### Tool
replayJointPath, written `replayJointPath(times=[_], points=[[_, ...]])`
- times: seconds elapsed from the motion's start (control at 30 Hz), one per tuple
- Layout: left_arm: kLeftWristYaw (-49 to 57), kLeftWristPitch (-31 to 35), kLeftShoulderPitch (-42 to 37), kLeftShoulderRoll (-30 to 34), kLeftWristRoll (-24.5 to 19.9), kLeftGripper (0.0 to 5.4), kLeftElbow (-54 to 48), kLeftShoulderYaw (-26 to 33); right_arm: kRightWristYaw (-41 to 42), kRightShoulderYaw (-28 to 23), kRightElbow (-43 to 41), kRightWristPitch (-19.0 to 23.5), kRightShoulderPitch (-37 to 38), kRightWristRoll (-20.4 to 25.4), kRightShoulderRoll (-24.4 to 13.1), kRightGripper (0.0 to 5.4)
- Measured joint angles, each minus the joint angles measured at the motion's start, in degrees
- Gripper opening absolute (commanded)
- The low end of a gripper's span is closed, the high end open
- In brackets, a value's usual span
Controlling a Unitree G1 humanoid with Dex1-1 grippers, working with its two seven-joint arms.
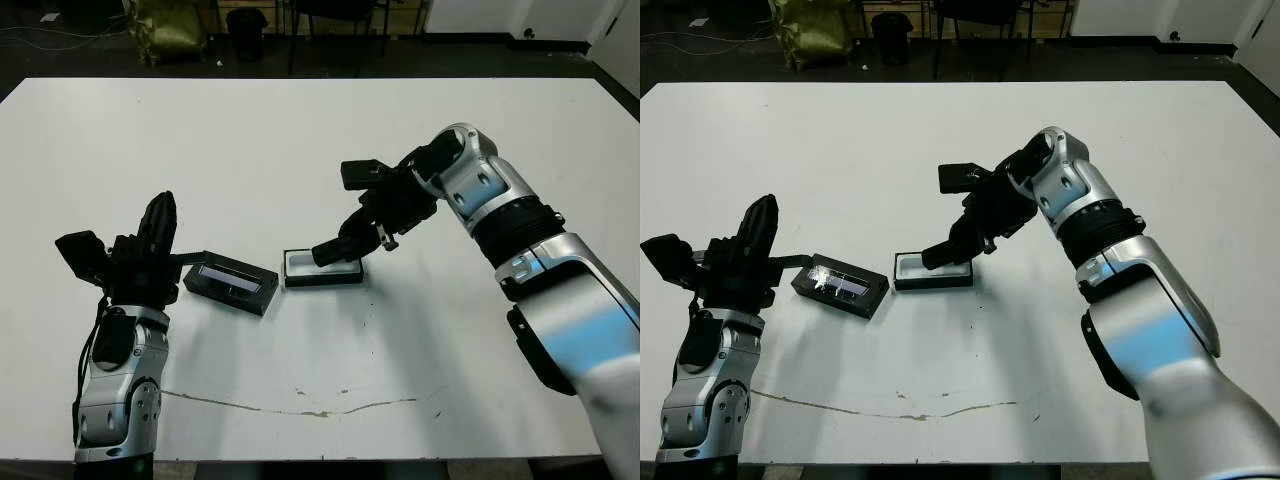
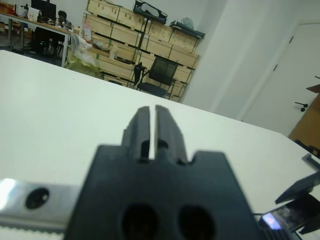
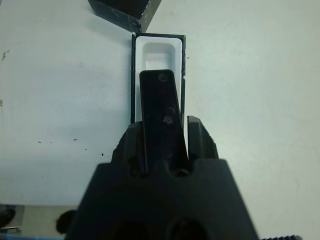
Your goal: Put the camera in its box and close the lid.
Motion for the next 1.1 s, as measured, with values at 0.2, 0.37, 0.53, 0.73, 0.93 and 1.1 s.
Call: replayJointPath(times=[0.2,0.37,0.53,0.73,0.93,1.1], points=[[-0.43,0.02,-0.01,0.00,-0.16,0.00,0.05,0.00,0.17,0.16,0.33,-0.04,0.00,-0.09,0.16,0.70],[-0.56,-0.12,-0.01,0.00,-0.48,0.00,0.12,0.03,0.23,0.28,0.73,-0.49,0.00,-0.15,0.40,0.70],[-0.54,-0.10,-0.02,0.00,-0.44,0.00,0.13,0.01,0.20,0.37,0.97,-0.62,0.00,-0.17,0.73,0.70],[-0.60,-0.06,-0.01,0.00,-0.54,0.00,0.12,0.02,0.20,0.40,1.46,-0.62,-0.03,-0.12,1.28,0.70],[-0.95,-0.26,0.00,0.00,-0.47,0.00,0.15,0.00,0.01,0.37,1.60,-1.67,-0.03,-0.07,1.95,0.69],[-0.75,0.03,0.07,0.00,-0.50,0.00,0.01,0.02,0.02,0.35,2.16,-2.06,-0.08,-0.06,2.79,0.69]])
